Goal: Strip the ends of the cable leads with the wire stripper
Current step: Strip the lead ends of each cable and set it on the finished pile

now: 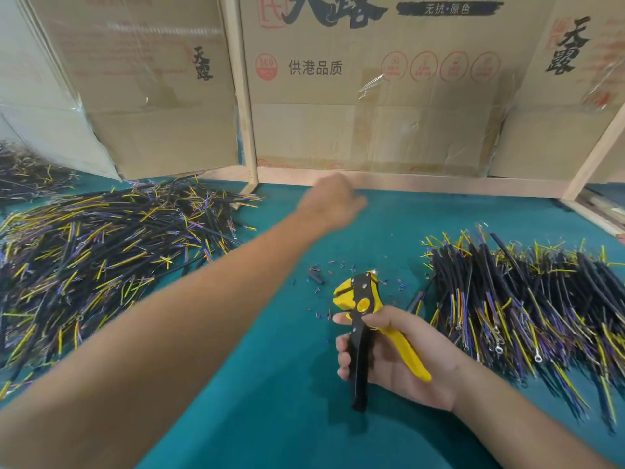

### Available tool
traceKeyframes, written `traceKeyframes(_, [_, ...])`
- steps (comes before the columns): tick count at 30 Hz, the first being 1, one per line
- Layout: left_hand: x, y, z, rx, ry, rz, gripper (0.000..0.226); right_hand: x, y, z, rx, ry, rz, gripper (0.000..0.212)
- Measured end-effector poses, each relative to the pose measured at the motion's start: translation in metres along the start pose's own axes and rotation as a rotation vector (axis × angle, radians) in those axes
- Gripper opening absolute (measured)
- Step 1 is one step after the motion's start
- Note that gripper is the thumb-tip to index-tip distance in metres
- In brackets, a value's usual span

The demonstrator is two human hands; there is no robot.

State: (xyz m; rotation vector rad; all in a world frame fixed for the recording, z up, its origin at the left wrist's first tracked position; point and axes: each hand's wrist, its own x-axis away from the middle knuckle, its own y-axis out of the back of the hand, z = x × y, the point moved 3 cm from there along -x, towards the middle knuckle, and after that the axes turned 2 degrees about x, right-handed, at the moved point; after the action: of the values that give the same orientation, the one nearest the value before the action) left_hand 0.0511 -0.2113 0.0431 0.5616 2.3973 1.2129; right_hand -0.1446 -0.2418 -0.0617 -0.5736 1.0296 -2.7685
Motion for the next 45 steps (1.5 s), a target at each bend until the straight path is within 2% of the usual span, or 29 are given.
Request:
traceKeyframes(2, [-0.001,0.031,0.062,-0.265,0.115,-0.027,0.025,0.009,0.012,-0.003,0.044,-0.084,-0.08,0.066])
traceKeyframes(4, [0.006,0.057,0.116,-0.472,0.205,0.005,0.013,0.005,-0.002,-0.003,0.117,-0.023,-0.027,0.07])
traceKeyframes(6, [0.016,0.075,0.16,-0.604,0.234,0.046,0.017,0.003,0.004,-0.003,0.096,-0.024,-0.029,0.072])
traceKeyframes(11, [0.031,0.073,0.199,-0.744,0.0,0.08,0.036,0.007,-0.002,0.001,0.076,-0.033,-0.039,0.066])
traceKeyframes(14, [0.034,0.057,0.197,-0.937,-0.119,0.092,0.025,0.007,0.0,0.002,0.051,-0.052,-0.048,0.066])
traceKeyframes(17, [0.037,0.064,0.186,-1.054,-0.228,0.024,0.02,0.007,0.0,0.002,0.05,-0.047,-0.045,0.068])
traceKeyframes(19, [0.043,0.075,0.165,-0.913,-0.322,-0.179,0.016,0.007,-0.001,0.002,0.048,-0.05,-0.044,0.067])
traceKeyframes(21, [0.055,0.086,0.135,-0.558,-0.41,-0.463,0.012,0.007,0.002,0.001,0.04,-0.051,-0.038,0.066])
traceKeyframes(23, [0.071,0.089,0.109,-0.1,-0.375,-0.615,0.012,0.006,0.002,0.001,0.041,-0.055,-0.024,0.064])
traceKeyframes(24, [0.078,0.084,0.1,0.177,-0.316,-0.58,0.013,0.006,0.003,0.001,0.041,-0.058,-0.019,0.063])
traceKeyframes(26, [0.092,0.057,0.086,0.709,-0.201,-0.381,0.017,0.005,0.007,0.0,0.034,-0.057,-0.011,0.064])
traceKeyframes(28, [0.106,0.03,0.081,0.958,-0.101,-0.279,0.017,0.002,0.01,-0.001,0.02,-0.058,-0.01,0.066])
traceKeyframes(31, [0.114,0.012,0.077,1.05,-0.013,-0.257,0.021,-0.002,0.013,-0.002,0.025,-0.066,0.0,0.067])
traceKeyframes(39, [0.122,0.005,0.071,1.231,0.028,-0.166,0.019,-0.007,0.022,-0.003,0.039,-0.066,0.05,0.065])
traceKeyframes(45, [0.125,0.005,0.062,1.131,-0.013,-0.129,0.016,-0.01,0.025,-0.004,0.033,-0.069,0.078,0.057])
